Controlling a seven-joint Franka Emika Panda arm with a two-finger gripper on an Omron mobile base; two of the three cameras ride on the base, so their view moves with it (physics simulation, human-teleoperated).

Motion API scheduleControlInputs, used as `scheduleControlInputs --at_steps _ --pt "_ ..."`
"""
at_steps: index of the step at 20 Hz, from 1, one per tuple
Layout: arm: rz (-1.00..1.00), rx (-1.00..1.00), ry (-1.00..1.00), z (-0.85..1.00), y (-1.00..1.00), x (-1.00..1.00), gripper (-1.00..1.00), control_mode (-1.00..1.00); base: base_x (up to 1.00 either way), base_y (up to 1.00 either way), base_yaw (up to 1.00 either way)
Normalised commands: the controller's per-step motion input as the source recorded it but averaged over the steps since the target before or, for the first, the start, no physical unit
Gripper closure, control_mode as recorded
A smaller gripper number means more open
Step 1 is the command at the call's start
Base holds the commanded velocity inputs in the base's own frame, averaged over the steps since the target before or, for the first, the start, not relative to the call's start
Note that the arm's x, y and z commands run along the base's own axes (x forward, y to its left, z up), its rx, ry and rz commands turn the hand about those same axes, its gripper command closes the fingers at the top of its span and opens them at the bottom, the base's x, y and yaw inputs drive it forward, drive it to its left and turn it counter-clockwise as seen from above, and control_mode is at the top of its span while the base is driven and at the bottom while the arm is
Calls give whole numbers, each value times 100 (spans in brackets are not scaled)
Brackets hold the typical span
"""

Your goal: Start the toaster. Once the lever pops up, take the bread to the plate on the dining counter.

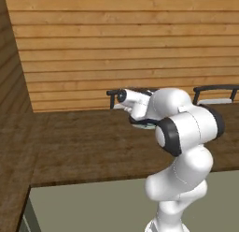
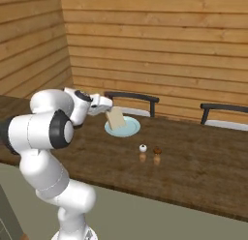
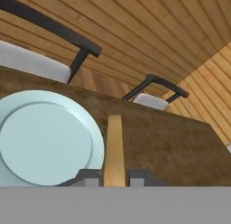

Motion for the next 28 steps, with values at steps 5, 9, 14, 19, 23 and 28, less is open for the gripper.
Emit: scheduleControlInputs --at_steps 5,9,14,19,23,28 --pt "0 0 0 -39 -11 11 100 -100 0 0 0" --pt "0 0 0 -33 -9 11 100 -100 0 0 0" --pt "0 0 -1 -21 -9 14 100 -100 0 0 0" --pt "0 0 -2 -13 -5 22 100 -100 0 0 0" --pt "0 0 -4 -9 0 39 100 -100 0 0 0" --pt "0 0 -4 -10 0 55 100 -100 0 0 0"
